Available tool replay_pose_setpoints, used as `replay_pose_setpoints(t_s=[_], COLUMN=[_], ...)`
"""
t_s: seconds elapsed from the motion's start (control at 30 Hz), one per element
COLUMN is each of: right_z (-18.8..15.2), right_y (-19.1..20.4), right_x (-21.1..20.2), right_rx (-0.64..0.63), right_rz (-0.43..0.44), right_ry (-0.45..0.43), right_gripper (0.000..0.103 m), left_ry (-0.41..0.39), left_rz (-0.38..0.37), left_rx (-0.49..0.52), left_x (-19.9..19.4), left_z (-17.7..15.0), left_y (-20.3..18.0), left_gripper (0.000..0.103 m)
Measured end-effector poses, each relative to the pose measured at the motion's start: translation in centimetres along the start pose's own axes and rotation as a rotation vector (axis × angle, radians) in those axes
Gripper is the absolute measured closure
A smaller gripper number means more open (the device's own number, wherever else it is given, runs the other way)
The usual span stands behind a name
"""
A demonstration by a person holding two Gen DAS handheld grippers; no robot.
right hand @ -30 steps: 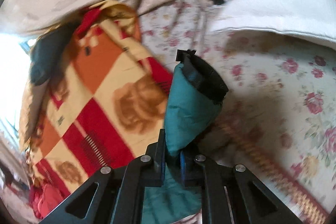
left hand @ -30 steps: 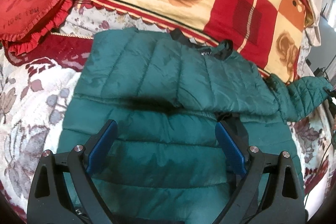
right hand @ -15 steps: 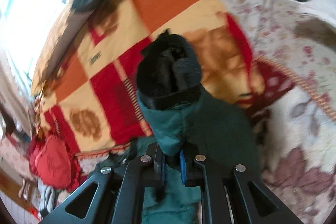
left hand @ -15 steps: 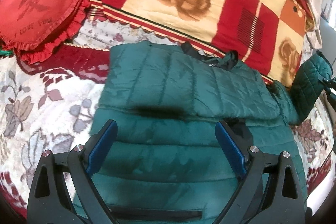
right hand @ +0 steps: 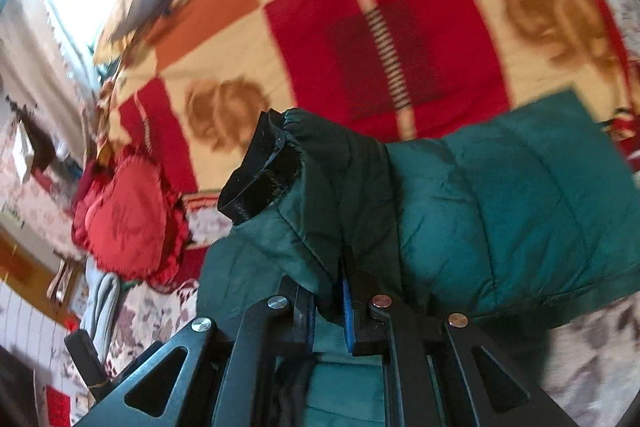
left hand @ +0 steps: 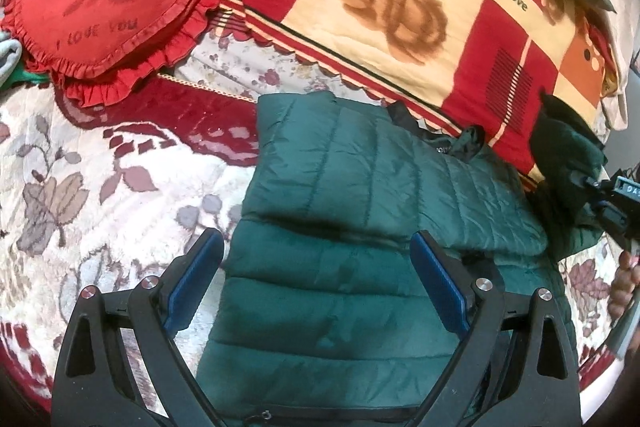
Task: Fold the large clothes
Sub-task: 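Lift the held sleeve with the right gripper and lay it across the jacket front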
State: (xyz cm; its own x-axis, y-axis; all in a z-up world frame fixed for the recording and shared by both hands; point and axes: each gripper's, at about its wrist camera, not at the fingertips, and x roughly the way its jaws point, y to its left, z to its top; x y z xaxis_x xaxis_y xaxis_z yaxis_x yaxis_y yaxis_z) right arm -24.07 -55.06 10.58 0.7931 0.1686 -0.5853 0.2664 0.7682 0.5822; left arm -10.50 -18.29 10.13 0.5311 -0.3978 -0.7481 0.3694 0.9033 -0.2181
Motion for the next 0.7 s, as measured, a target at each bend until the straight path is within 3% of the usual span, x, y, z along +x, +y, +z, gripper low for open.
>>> replay_pose_setpoints(t_s=[0.27, 0.57, 0.6, 0.7], right_z=[-2.4, -4.4, -4.5, -4.7], right_y=[5.6, 8.5, 8.6, 9.1], right_x=[7.1, 13.8, 14.2, 14.5], right_rx=[-0.058, -0.039, -0.036, -0.041], right_rz=[0.074, 0.122, 0.124, 0.138], right_ry=[0.11, 0.215, 0.224, 0.235], right_gripper=[0.093, 0.092, 0.091, 0.063], left_ry=[0.004, 0.004, 0.004, 0.004], left_rz=[-0.007, -0.018, -0.018, -0.023], left_rx=[-0.046, -0.095, -0.098, -0.107], left_x=[0.4, 0.4, 0.4, 0.3], left_z=[0.3, 0.4, 0.4, 0.5], left_y=[1.7, 3.3, 3.4, 3.7], left_gripper=[0.009, 0.009, 0.009, 0.009])
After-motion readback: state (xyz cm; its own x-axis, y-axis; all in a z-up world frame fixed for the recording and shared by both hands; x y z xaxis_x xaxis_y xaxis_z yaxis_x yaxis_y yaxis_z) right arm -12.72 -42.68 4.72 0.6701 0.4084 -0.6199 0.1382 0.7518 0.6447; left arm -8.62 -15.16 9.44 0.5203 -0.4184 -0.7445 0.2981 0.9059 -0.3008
